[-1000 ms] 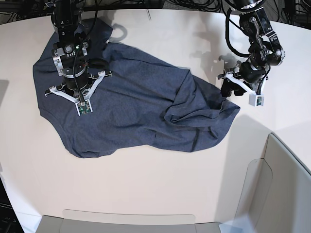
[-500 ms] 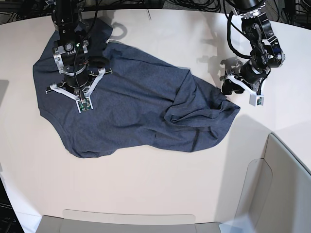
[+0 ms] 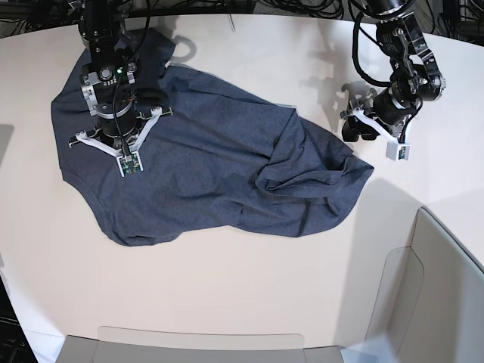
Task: Layout the t-shirt on the table in an organized manner, then fold the t-shirt properly
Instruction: 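Release the shirt with the left gripper and regrasp the fabric edge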
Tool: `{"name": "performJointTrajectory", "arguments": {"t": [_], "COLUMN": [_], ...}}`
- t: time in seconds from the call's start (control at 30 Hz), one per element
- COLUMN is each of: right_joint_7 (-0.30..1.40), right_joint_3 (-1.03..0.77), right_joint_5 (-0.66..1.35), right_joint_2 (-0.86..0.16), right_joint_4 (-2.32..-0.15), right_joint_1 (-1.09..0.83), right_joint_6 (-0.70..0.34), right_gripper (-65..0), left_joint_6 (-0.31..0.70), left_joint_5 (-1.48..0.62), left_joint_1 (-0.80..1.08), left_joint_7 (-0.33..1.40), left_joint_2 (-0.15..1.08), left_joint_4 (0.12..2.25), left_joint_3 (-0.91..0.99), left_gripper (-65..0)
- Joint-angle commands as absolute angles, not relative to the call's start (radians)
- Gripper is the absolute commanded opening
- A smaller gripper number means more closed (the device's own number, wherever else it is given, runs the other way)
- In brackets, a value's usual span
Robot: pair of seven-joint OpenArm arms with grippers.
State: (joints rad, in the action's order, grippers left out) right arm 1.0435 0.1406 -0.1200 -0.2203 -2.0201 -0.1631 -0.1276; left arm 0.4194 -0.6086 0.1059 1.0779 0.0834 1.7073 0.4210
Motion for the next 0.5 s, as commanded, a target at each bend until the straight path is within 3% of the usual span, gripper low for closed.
{"name": "performJointTrajectory", "arguments": {"t": [0.0,0.47], "right_joint_7": [1.024,1.024], "right_joint_3": [0.137,0.142], "right_joint_5": [-0.125,-0.125], "right_joint_2": [-0.225,-0.225], "right_joint_4": [-2.035,-2.022], "right_joint_1": [-0.153,-0.159], "right_joint_6": [-0.124,-0.124], "right_gripper": [-65.0,-65.0], "left_joint_6": [0.421,0.420], "left_joint_5": [-0.648,-0.668], "left_joint_1": [0.093,0.024], "left_joint_7": [1.079,1.082], "left_joint_2": [0.093,0.094], "left_joint_4": [1.730,1.570], "left_joint_3": [0.426,0.420], "left_gripper": [-37.7,-37.7]}}
